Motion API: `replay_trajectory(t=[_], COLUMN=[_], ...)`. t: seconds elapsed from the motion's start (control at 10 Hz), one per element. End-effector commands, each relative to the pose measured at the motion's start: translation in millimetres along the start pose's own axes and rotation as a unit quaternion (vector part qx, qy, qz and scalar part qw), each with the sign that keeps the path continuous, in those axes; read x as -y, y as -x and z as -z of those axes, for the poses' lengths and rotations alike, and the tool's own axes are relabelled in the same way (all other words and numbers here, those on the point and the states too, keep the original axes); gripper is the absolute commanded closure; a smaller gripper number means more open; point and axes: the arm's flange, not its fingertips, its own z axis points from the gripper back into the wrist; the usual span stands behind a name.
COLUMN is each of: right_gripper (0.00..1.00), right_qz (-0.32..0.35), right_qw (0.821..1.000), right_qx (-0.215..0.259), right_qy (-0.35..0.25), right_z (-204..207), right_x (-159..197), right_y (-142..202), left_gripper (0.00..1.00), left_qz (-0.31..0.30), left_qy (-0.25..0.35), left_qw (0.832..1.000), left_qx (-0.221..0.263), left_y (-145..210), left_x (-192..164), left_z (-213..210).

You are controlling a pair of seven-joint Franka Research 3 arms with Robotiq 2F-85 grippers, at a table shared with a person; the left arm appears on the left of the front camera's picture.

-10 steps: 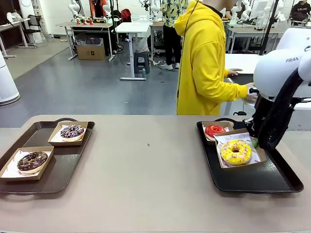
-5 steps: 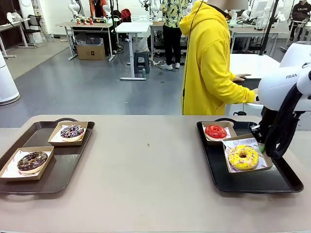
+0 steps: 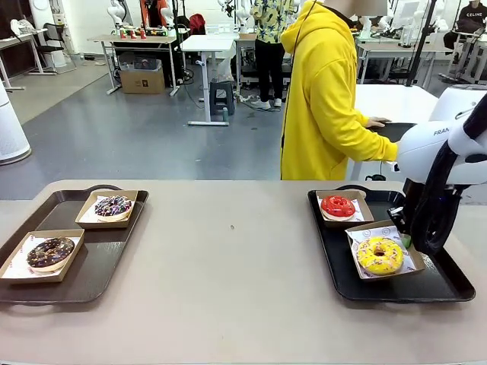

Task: Individually package the donuts and arrange them on the tray.
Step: Place the picked Paper togo box on the Handle tray.

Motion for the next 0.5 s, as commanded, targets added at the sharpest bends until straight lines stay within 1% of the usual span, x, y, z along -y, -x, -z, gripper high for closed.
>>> replay_trajectory(t=[0.0,0.1,0.2,0.3,0.4], right_gripper=[0.88,0.49,0.28,0.00,0.00], right_qz=[-0.015,-0.015,-0.014,-0.011,-0.009], right_qw=[1.000,1.000,1.000,1.000,1.000], right_qx=[0.000,-0.001,-0.001,0.000,0.000], right_qy=[0.003,0.000,-0.001,-0.003,-0.005], right_z=[-0.1,-0.4,-1.1,-2.3,-3.1], right_x=[1.0,0.4,0.4,1.0,1.4], right_y=[-7.1,-6.8,-6.1,-5.3,-4.7], left_gripper=[0.00,0.00,0.00,0.00,0.00], left_qz=[0.008,0.008,0.008,0.008,0.008], left_qy=[-0.004,-0.004,-0.004,-0.004,-0.004], left_qw=[1.000,1.000,1.000,1.000,1.000], left_qx=[0.001,0.001,0.001,0.001,0.001], left_y=[4.4,4.4,4.4,4.4,4.4], left_x=[1.4,1.4,1.4,1.4,1.4], left_z=[-0.3,-0.3,-0.3,-0.3,-0.3])
